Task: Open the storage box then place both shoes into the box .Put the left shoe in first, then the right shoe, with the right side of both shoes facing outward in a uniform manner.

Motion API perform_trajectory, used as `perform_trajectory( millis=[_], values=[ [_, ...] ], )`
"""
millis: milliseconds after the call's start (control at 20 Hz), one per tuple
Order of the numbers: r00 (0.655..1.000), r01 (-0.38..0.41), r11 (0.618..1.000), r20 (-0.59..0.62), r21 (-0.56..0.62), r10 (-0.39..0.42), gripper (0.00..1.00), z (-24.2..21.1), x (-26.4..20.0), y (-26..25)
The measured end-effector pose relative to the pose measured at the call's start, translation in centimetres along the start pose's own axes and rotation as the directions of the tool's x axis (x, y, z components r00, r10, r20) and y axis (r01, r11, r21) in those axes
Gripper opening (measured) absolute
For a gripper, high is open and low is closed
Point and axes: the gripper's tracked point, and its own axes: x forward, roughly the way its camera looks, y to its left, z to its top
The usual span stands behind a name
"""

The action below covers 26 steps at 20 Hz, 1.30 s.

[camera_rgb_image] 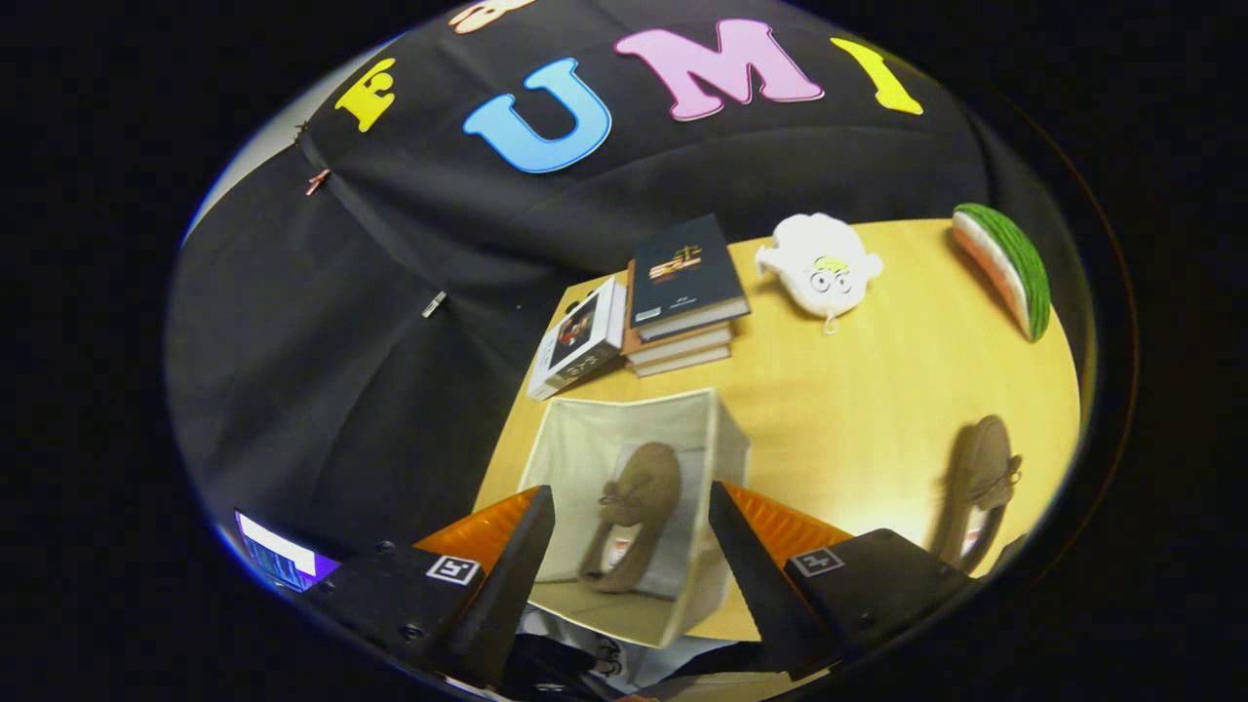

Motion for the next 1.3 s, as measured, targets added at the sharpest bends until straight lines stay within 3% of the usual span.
perform_trajectory(
  millis=[200, 450, 950, 1100, 1300],
  values=[
    [0.983, 0.158, 0.987, 0.094, -0.024, -0.156, 0.99, 1.1, -3.1, -10.0],
    [0.944, 0.325, 0.944, 0.084, -0.056, -0.320, 0.98, -1.4, -7.2, -20.4],
    [0.884, 0.452, 0.884, -0.075, -0.122, -0.462, 0.95, -9.5, -8.6, -32.3],
    [0.868, 0.473, 0.873, -0.105, -0.122, -0.485, 0.81, -10.6, -6.8, -34.4],
    [0.868, 0.473, 0.875, -0.116, -0.101, -0.482, 0.73, -10.8, -4.2, -35.5]
  ],
)
